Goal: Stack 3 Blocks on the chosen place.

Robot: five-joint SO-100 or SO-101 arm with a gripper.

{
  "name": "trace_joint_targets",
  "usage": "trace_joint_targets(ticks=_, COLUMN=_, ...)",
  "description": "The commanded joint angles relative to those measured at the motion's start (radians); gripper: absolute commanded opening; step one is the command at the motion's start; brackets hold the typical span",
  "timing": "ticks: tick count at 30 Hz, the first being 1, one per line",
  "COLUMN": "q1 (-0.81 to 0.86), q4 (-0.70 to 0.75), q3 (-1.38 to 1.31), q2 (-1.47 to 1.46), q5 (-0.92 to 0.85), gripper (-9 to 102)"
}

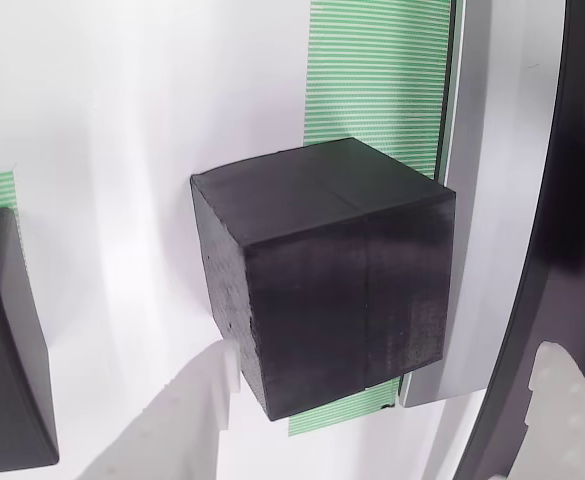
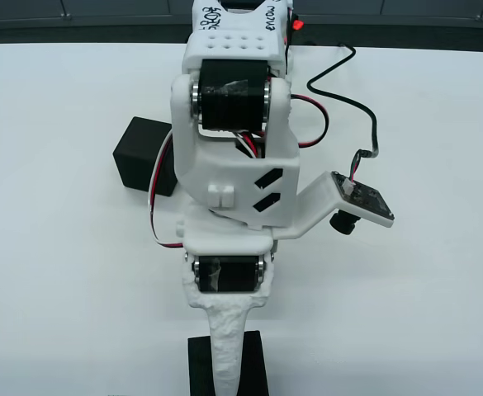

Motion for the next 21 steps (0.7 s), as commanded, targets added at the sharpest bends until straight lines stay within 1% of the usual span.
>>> trace_joint_targets(ticks=1, q1=0.011, q4=-0.037, q3=-0.015, q2=0.051, q5=-0.044, gripper=35)
trace_joint_targets(ticks=6, q1=0.011, q4=-0.072, q3=0.014, q2=0.015, q5=-0.071, gripper=35)
trace_joint_targets(ticks=12, q1=0.012, q4=-0.072, q3=0.028, q2=-0.009, q5=-0.078, gripper=35)
trace_joint_targets(ticks=21, q1=0.043, q4=-0.006, q3=0.021, q2=0.069, q5=-0.086, gripper=35)
